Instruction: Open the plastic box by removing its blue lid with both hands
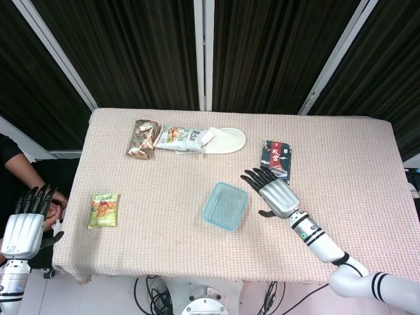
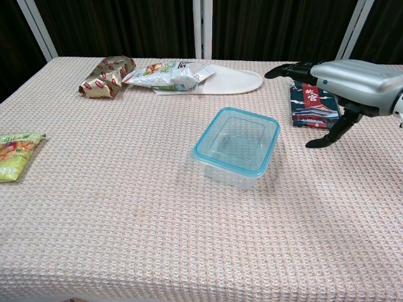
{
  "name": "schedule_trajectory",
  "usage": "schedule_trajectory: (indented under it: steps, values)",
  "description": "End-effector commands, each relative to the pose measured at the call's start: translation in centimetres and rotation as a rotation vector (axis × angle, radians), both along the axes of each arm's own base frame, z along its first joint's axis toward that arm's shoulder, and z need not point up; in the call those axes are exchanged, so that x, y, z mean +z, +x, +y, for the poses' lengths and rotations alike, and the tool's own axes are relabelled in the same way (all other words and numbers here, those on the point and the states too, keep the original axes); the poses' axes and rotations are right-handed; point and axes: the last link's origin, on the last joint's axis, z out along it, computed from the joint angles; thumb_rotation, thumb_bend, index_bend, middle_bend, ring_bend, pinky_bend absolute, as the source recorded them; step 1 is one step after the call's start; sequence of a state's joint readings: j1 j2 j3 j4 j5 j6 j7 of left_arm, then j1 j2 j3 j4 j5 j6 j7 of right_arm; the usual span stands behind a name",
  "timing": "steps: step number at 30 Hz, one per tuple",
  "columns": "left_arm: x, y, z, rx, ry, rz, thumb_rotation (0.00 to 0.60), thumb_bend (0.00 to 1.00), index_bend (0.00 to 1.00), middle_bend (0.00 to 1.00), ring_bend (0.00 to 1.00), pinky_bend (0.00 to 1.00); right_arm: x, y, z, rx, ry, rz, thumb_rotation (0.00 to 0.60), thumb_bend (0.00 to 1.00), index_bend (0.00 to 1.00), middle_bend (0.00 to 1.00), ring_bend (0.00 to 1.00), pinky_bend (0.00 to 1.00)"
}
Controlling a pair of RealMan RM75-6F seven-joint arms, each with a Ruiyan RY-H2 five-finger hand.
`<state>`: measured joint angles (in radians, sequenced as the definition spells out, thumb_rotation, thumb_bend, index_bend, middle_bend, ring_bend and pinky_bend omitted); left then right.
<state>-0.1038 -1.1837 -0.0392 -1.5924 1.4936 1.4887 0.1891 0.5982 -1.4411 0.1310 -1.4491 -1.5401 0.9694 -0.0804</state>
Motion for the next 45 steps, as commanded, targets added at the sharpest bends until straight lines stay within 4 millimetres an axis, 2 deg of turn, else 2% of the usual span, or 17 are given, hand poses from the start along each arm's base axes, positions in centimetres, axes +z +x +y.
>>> schedule_trajectory:
  steps: [1, 6, 11, 28, 30, 33, 35, 38, 39, 42, 45]
  values:
    - [0.0, 0.0, 0.0, -0.001, -0.002, 0.001, 0.6, 0.0, 0.03, 0.01, 0.0, 0.08, -0.4, 0.4, -0.5, 0.017, -0.009, 0.013, 0.6, 0.03, 0.0, 0.04, 0.0, 0.0]
    - [0.0, 0.1, 0.1, -0.006, -0.003, 0.002, 0.6, 0.0, 0.03, 0.01, 0.0, 0.08, -1.2, 1.2, -2.6, 0.017, -0.037, 0.06, 0.6, 0.03, 0.0, 0.04, 0.0, 0.0]
    - [0.1, 0.1, 0.1, -0.005, -0.002, 0.004, 0.6, 0.0, 0.03, 0.01, 0.0, 0.08, -2.6, 2.9, -4.7, 0.031, -0.027, 0.096, 0.6, 0.03, 0.0, 0.03, 0.0, 0.0]
    - [0.2, -0.1, 0.2, 0.019, -0.004, 0.009, 0.6, 0.0, 0.03, 0.01, 0.0, 0.08, -7.5, 10.6, -9.5, 0.118, -0.007, 0.077, 0.6, 0.03, 0.0, 0.04, 0.0, 0.0]
    - [0.1, -0.1, 0.3, 0.017, -0.006, 0.009, 0.6, 0.0, 0.03, 0.01, 0.0, 0.08, -7.5, 10.8, -10.0, 0.117, 0.004, 0.099, 0.6, 0.03, 0.0, 0.04, 0.0, 0.0]
    - [0.2, 0.0, 0.3, 0.012, -0.005, 0.012, 0.6, 0.0, 0.03, 0.01, 0.0, 0.08, -5.8, 10.1, -10.3, 0.094, 0.008, 0.123, 0.6, 0.03, 0.0, 0.07, 0.0, 0.0]
    - [0.2, 0.0, 0.3, 0.01, -0.006, 0.012, 0.6, 0.0, 0.03, 0.01, 0.0, 0.08, -3.7, 9.5, -9.9, 0.084, -0.02, 0.101, 0.6, 0.03, 0.01, 0.1, 0.0, 0.0]
    - [0.2, -0.1, 0.3, 0.01, -0.011, 0.015, 0.6, 0.0, 0.03, 0.01, 0.0, 0.08, -1.0, 9.2, -7.7, 0.094, -0.032, -0.006, 0.6, 0.08, 0.11, 0.24, 0.01, 0.0]
    - [0.1, 0.0, 0.4, 0.009, -0.011, 0.013, 0.6, 0.0, 0.03, 0.01, 0.0, 0.08, -0.6, 9.2, -6.8, 0.1, -0.009, -0.033, 0.6, 0.14, 0.14, 0.29, 0.01, 0.0]
    - [0.0, 0.2, 0.4, -0.003, -0.012, 0.011, 0.6, 0.0, 0.03, 0.01, 0.0, 0.08, -0.1, 9.5, -3.7, 0.136, 0.116, -0.09, 0.6, 0.24, 0.16, 0.35, 0.02, 0.0]
    - [-0.2, 0.4, 0.4, -0.015, -0.016, 0.011, 0.6, 0.0, 0.03, 0.01, 0.0, 0.08, -0.4, 10.2, -1.2, 0.195, 0.224, -0.121, 0.6, 0.27, 0.14, 0.36, 0.02, 0.0]
